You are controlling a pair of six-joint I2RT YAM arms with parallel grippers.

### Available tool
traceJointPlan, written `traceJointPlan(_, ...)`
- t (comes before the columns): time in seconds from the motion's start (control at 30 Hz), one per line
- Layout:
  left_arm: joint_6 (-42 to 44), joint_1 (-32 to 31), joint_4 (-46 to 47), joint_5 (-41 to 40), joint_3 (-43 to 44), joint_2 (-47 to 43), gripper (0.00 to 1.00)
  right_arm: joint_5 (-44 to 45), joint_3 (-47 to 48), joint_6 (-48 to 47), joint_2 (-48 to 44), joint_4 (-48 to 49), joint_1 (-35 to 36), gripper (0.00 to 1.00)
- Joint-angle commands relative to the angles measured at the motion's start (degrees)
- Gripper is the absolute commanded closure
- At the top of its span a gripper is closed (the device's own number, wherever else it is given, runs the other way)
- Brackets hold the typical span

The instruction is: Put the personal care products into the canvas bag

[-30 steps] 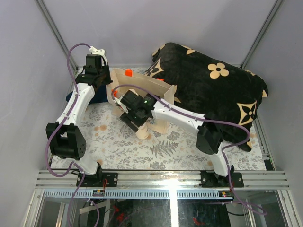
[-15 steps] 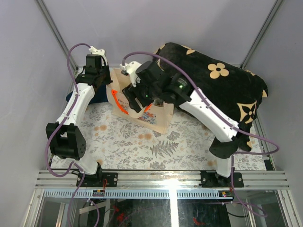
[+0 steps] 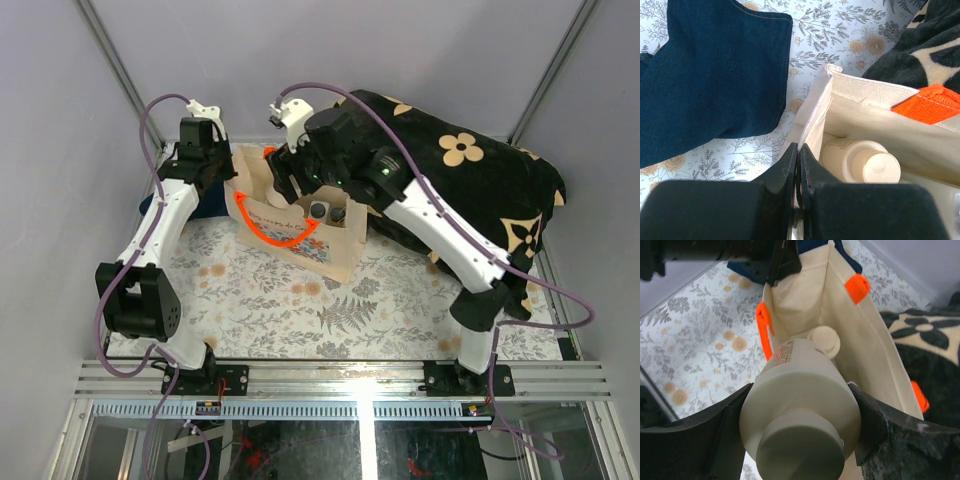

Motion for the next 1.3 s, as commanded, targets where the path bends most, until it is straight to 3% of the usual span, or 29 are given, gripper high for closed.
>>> traceJointPlan(0.0,-0.8,0.7,2.8,1.2,-2.3,-1.8,1.00,-2.4,7.6,-3.6,4.3,14.9,-1.2,1.00)
traceJointPlan(0.3,-1.8,0.7,3.2,3.2,-3.6,-4.3,1.00,-7.8,8.9,-0.9,13.5,20.3,-3.8,1.00)
traceJointPlan(0.67,-1.7,0.6,1.0,4.0,-4.5,-6.9,1.00,-13.7,4.5,4.3,17.2,28.2,-3.8,1.00)
traceJointPlan(1.27,-1.6,0.7,-0.1,3.7,-3.9,-7.3,1.00,-3.3,9.7,0.2,29.1,27.8,-3.9,1.00)
